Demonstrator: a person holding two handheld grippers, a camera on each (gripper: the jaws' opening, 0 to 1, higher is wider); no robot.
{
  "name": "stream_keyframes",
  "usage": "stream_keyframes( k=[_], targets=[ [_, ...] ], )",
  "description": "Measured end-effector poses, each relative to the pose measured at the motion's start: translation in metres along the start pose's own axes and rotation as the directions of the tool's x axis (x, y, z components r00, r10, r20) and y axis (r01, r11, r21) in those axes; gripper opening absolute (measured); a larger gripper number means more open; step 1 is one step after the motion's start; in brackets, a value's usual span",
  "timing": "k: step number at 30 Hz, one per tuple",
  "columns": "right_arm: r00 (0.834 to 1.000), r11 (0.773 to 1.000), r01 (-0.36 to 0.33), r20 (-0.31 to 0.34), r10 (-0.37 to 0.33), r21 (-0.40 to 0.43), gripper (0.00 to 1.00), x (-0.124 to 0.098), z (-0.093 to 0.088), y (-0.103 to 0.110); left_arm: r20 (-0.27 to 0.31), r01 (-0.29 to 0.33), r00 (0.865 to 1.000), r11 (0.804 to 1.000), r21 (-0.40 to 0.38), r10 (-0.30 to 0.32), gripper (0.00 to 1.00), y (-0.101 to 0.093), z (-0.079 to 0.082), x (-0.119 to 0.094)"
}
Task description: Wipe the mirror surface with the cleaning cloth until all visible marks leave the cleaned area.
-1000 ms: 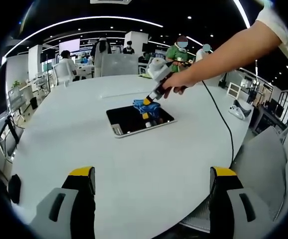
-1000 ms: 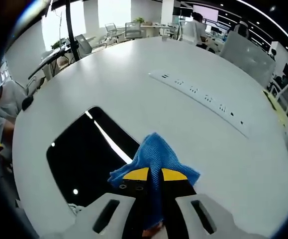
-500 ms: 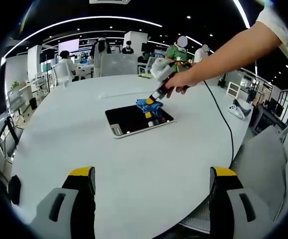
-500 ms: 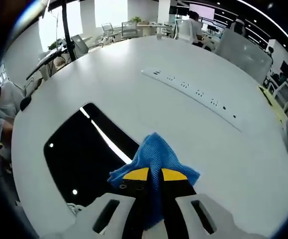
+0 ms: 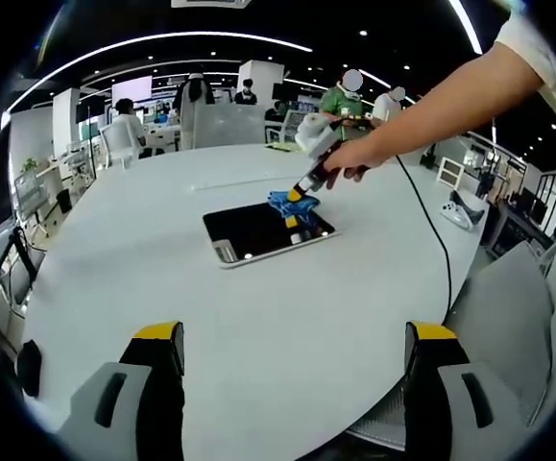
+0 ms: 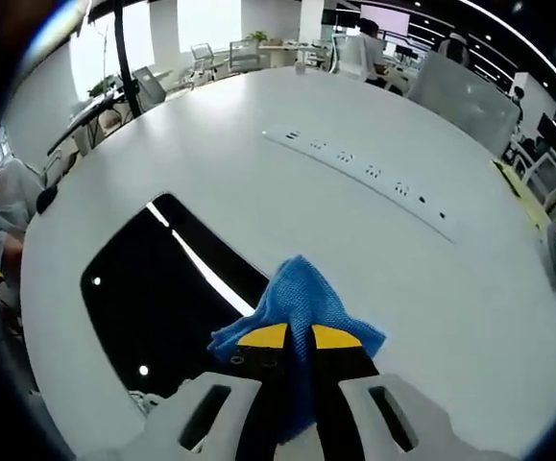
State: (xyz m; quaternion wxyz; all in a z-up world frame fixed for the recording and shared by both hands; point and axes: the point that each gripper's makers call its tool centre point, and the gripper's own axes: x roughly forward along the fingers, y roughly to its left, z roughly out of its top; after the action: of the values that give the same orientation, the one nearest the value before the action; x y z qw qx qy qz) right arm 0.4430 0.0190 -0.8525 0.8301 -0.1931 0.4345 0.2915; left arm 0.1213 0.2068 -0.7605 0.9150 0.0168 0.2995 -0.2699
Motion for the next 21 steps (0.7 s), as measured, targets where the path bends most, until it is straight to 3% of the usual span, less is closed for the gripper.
stream_keyframes(
  k=[21],
  targets=[
    [1.000, 1.000, 0.011, -0.010, -0.011, 0.028, 0.03, -0.0046, -0.0072, -0.0036, 0.001, 0.004, 1.000, 1.000, 0.003, -0.004, 0.96, -0.0033, 0.0005, 0.0015]
  ],
)
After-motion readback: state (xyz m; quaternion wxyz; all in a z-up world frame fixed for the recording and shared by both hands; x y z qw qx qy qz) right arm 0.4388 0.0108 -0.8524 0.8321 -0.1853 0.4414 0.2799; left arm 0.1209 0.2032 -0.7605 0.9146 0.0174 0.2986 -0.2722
